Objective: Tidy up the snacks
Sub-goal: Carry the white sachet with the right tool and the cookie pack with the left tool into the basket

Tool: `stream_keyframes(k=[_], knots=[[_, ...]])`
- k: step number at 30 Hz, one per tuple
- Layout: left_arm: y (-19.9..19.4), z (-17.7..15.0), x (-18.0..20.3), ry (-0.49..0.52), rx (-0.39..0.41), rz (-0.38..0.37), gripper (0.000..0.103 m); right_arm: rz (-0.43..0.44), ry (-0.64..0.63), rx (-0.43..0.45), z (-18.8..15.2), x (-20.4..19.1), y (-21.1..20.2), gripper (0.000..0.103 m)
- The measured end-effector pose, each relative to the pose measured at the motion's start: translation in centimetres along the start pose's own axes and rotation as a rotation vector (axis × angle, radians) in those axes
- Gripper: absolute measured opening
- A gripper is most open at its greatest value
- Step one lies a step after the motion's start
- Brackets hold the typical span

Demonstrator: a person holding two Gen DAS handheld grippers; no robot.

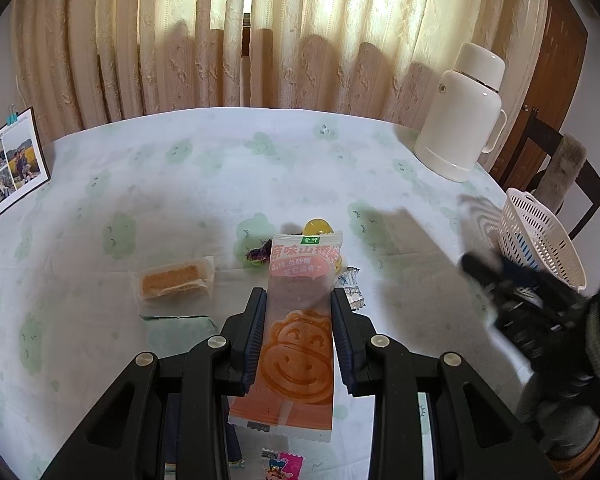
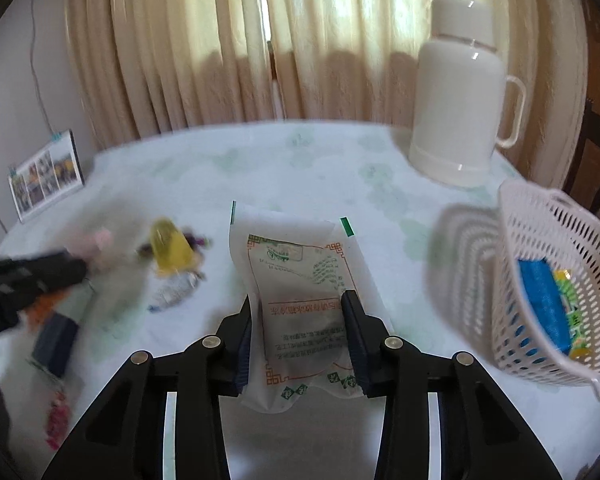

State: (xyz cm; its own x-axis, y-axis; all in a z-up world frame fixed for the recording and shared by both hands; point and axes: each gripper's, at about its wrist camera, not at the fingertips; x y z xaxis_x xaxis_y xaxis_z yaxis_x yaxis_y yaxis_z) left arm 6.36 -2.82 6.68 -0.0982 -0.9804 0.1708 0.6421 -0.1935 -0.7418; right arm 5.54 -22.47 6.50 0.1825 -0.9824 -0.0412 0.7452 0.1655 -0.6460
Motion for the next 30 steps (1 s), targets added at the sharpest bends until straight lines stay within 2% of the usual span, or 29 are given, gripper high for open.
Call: stream_keyframes(k=[7, 17, 18, 19, 21, 30], knots=[[0.5, -0.2, 0.2, 0.004, -0.012, 0.005, 0.029, -0.130, 0.085, 0.185, 1.4, 2.7, -4.5, 0.041], [0.7, -0.2, 0.9, 0.014, -0.016, 0.008, 0.029, -0.299, 0.224, 0.213, 1.4, 9.0, -5.8, 0.042], [0.7, -0.2, 1.0, 0.015, -0.016, 0.009, 0.029, -0.309, 0.233, 0.218, 1.4, 9.6, -6.0, 0.045], [0.7, -0.2, 1.1, 0.016, -0.017, 0.009, 0.029, -0.321, 0.246, 0.224, 1.3, 10.3, -6.1, 0.058], [0.7, -0.2, 1.5, 0.020, -0.019, 0.010, 0.029, -0.348, 0.274, 0.246, 1.0, 11.5, -6.7, 0.070], [0.7, 0.3, 5.2, 0.090, -0.021, -0.005, 0.029, -0.374, 0.352, 0.260, -0.7, 15.0, -8.2, 0.070]])
Point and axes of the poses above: each gripper's, at about its wrist camera, not at the fingertips, and y roughly the way its jaws point, x to its right, z to its top, and after that the axes turned 4 degrees about -y, right-handed
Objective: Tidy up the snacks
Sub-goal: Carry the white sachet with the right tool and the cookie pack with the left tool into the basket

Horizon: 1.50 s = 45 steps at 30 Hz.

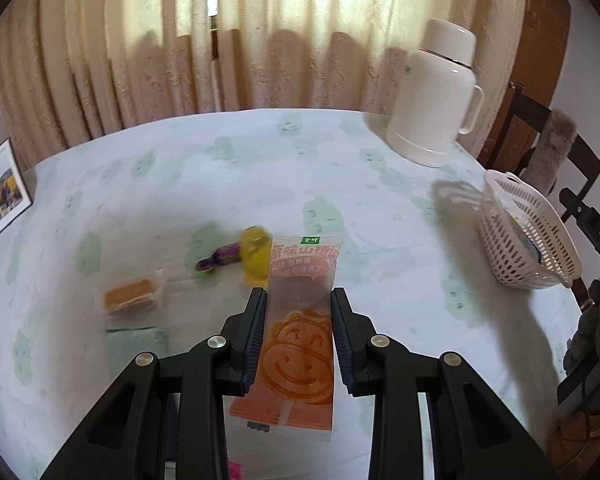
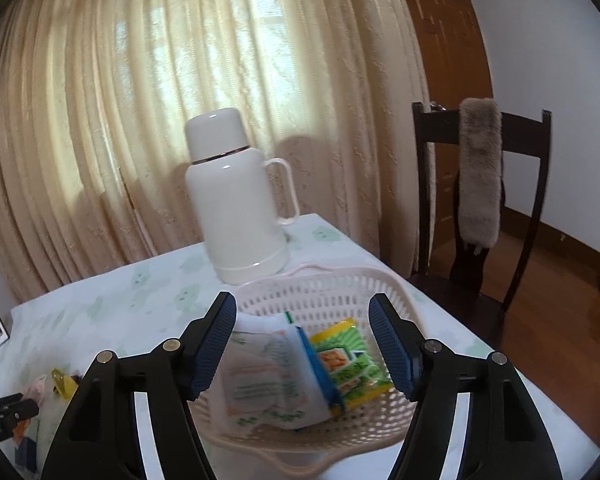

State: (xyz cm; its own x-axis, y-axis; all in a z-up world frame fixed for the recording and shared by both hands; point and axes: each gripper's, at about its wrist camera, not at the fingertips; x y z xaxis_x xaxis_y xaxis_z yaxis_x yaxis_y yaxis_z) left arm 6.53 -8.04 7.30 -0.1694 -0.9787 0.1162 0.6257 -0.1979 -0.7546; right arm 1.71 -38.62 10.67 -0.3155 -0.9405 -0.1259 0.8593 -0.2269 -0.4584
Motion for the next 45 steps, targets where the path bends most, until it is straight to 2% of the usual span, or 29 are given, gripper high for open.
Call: stream_keyframes(k=[6, 16, 29, 32, 34, 37, 45], knots=[[-0.1, 1.4, 3.9, 0.070, 0.013, -0.029, 0.029, -0.010, 0.052, 0.000, -0.1, 2.3, -0.4, 0.070], [1.2, 3.9, 11.7, 0.144, 0.007, -0.181, 0.029, -0.022, 0.164, -0.046, -1.0, 5.6, 0.0, 0.070], [4.7, 5.6, 19.4, 0.186, -0.051, -0.342, 0.029, -0.009, 0.236, -0.035, -1.0, 6.8, -0.8, 0.070], [5.3, 5.8, 20.3, 0.162, -0.064, -0.388, 0.034, -0.008, 0.237, -0.034, -1.1, 6.8, -0.9, 0.070], [5.4, 5.8, 20.6, 0.150, -0.068, -0.409, 0.046, -0.008, 0.238, -0.035, -1.1, 6.8, -0.9, 0.070], [5.2, 5.7, 20.6, 0.155, -0.052, -0.399, 0.051, -0.010, 0.242, -0.034, -1.1, 6.9, -1.0, 0.070], [4.9, 5.9, 18.6, 0.120, -0.048, -0.338, 0.051, 0.000, 0.239, -0.023, -1.3, 6.6, -1.3, 0.070]])
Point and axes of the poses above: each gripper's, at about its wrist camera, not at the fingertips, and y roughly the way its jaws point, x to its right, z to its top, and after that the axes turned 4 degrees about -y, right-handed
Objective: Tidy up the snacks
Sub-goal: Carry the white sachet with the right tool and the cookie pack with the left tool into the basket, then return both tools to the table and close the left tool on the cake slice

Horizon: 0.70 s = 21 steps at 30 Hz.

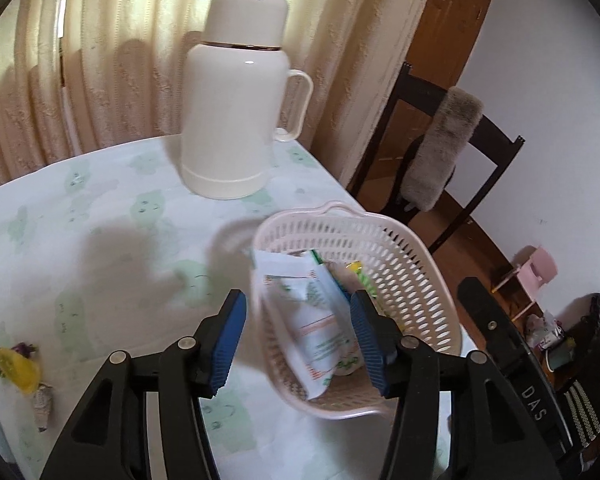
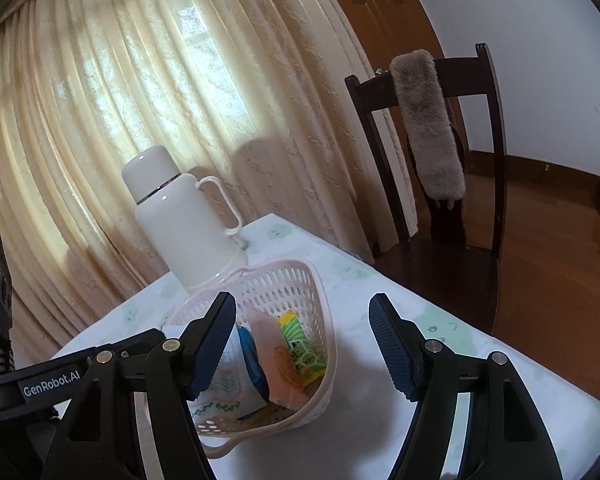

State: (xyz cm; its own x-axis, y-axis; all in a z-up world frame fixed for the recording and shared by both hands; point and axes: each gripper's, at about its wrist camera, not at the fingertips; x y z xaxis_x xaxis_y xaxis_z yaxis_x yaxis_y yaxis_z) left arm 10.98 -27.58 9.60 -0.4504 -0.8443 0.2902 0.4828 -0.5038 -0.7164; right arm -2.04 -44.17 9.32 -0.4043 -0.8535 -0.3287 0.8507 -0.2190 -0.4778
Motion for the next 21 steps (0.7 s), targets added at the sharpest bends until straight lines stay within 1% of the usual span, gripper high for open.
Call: stream_keyframes(k=[5, 7, 11, 17, 19, 21], knots=[[-0.9, -0.6, -0.6, 0.017, 0.019, 0.064, 0.052, 0.024, -0.023, 0.026, -0.1, -0.6, -0.4, 0.070], [-1.2, -0.8, -1.0, 0.015, 0.022, 0.075, 0.054, 0.027, -0.057, 0.050, -0.3, -1.3, -0.8, 0.070], [-2.3, -1.0, -2.1, 0.004, 0.043, 0.105, 0.056, 0.046, -0.118, 0.066, -0.7, -2.7, -1.0, 0.070], [-4.3, -1.5, -4.8, -0.032, 0.077, 0.178, 0.064, 0.086, -0.202, 0.059, -1.7, -4.5, -0.8, 0.070], [-4.9, -1.7, -6.0, -0.055, 0.083, 0.203, 0.070, 0.099, -0.233, 0.065, -2.0, -5.1, -1.0, 0.070], [-5.4, -2.1, -7.0, -0.069, 0.090, 0.229, 0.070, 0.111, -0.257, 0.068, -2.4, -5.6, -1.1, 0.070]])
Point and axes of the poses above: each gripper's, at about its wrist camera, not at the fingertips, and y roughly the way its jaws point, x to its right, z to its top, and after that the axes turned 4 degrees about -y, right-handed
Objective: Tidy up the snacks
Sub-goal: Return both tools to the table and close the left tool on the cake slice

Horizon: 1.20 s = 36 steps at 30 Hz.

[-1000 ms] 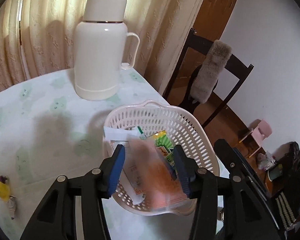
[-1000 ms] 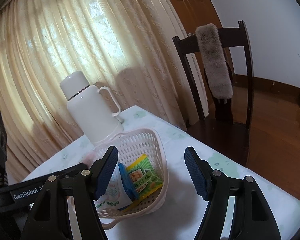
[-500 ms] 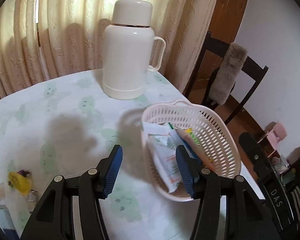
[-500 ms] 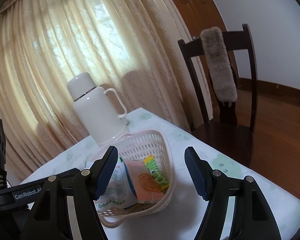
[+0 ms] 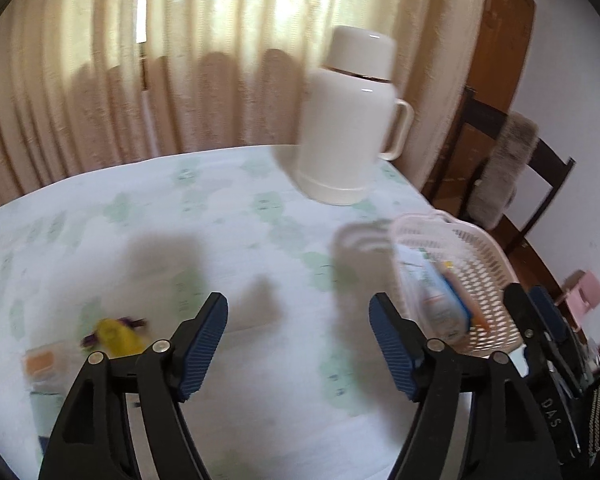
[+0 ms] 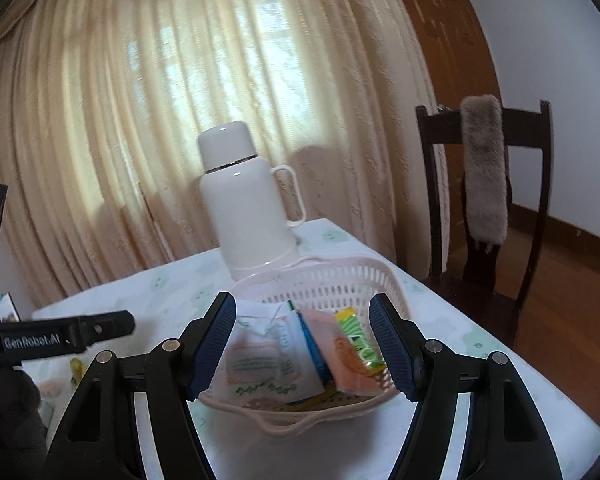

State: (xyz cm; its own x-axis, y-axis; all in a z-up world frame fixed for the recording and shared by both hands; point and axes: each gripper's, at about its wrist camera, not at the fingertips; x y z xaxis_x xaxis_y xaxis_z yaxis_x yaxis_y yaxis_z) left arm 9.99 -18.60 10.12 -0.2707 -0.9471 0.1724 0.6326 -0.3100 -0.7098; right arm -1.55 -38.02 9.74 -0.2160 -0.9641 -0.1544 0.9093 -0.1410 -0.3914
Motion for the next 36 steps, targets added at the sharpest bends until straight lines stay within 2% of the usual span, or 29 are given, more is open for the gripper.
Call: stream_keyframes(k=[6, 14, 18, 22, 28, 36], knots=[[-0.6, -0.6, -4.2, -0.047, 0.010, 0.103, 0.070, 0.042, -0.098, 0.004, -0.8, -2.4, -0.1, 0.070], [-1.3, -1.8, -10.9, -0.137, -0.011, 0.225, 0.081, 0.083, -0.195, -0.005, -1.8, -4.8, 0.1, 0.070], [-1.5, -2.4, -14.3, -0.194, -0.035, 0.263, 0.082, 0.098, -0.218, -0.014, -2.1, -5.4, 0.3, 0.070], [-1.6, -2.9, -17.7, -0.255, -0.048, 0.312, 0.083, 0.134, -0.238, -0.024, -2.5, -6.1, 0.3, 0.076], [-1.4, -3.5, -21.3, -0.324, -0.077, 0.335, 0.083, 0.175, -0.291, -0.041, -3.4, -7.6, 0.1, 0.077], [0.4, -4.6, -23.0, -0.342, -0.126, 0.353, 0.083, 0.202, -0.309, -0.058, -3.6, -8.3, 0.0, 0.078]])
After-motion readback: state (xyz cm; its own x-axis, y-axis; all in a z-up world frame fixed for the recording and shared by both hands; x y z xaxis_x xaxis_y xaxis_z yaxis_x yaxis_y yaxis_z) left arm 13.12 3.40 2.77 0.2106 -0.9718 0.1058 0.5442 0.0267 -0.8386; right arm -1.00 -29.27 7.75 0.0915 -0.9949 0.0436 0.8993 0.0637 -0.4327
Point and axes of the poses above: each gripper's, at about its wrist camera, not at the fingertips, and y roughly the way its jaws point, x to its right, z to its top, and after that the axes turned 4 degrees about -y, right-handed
